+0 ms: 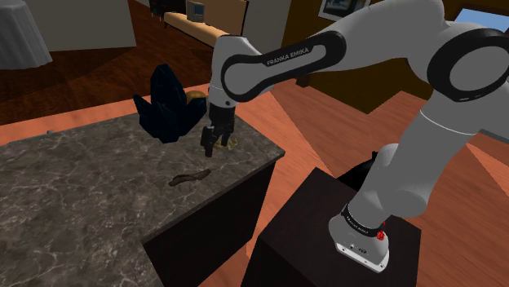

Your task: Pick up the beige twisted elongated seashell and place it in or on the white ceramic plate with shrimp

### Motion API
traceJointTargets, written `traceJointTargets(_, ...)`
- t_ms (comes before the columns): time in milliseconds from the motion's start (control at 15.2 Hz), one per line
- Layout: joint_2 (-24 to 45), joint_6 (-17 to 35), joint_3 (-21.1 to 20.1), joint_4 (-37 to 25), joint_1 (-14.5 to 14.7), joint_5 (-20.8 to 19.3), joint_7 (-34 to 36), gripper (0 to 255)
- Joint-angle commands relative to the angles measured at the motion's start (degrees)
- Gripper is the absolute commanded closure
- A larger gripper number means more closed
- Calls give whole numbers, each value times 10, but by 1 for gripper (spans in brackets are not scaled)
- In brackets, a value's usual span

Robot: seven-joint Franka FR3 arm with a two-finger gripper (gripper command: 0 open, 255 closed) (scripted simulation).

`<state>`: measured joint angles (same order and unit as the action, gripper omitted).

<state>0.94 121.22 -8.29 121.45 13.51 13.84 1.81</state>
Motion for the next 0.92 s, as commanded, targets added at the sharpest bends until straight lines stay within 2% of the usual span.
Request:
traceJointTargets(0,2,3,0,1,0,0,0,0)
traceJointTargets(330,2,3,0,1,0,0,0,0)
traceJointTargets(396,2,3,0,1,0,0,0,255)
traceJointTargets(858,2,3,0,1,0,0,0,255)
